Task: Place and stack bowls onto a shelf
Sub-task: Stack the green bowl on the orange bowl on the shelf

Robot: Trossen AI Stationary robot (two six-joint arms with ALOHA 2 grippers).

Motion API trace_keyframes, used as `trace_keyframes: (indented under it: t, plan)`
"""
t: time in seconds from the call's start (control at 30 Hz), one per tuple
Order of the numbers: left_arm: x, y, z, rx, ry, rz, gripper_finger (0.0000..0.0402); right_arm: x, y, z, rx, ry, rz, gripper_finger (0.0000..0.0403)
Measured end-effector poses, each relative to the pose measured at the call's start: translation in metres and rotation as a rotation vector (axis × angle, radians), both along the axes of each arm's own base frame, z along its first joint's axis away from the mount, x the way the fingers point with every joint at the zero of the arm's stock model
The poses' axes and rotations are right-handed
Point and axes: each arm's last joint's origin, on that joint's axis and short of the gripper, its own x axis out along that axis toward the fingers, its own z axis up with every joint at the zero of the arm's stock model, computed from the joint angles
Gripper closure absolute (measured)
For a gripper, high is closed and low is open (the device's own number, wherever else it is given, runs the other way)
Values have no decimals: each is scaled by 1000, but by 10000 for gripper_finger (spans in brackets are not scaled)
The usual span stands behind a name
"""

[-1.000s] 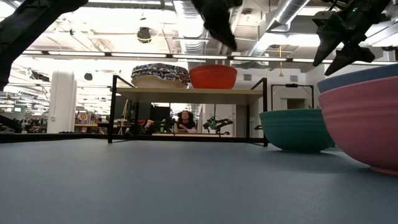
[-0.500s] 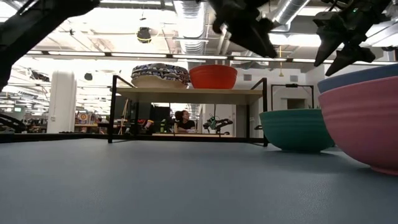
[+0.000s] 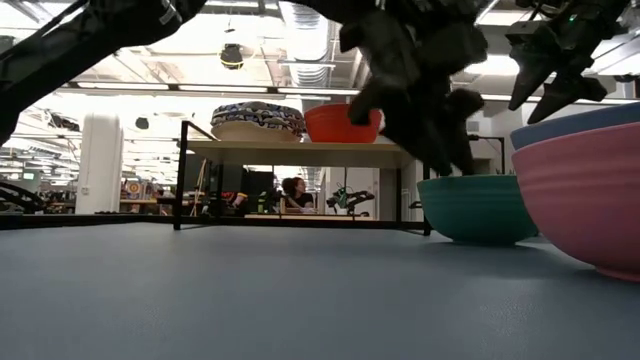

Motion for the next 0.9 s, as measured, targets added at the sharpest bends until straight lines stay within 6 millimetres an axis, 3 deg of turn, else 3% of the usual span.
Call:
trace_keyframes:
  t: [0.13, 0.27, 0.57, 0.77, 0.9]
  plan:
    - [4, 0, -17, 59, 32, 54, 207, 0, 0, 0, 2, 3, 1, 143]
    - [5, 3, -21, 88, 42, 79, 226, 0, 0, 0, 6, 5, -3, 143]
    - [7, 3, -21, 86, 27, 84, 391, -1, 0, -1, 14, 2, -15, 143]
    - [2, 2, -17, 65, 58, 110, 400, -1, 0, -1, 14, 2, -15, 143]
    - [-9, 1, 3, 11, 102, 153, 401, -1, 0, -1, 14, 2, -14, 143]
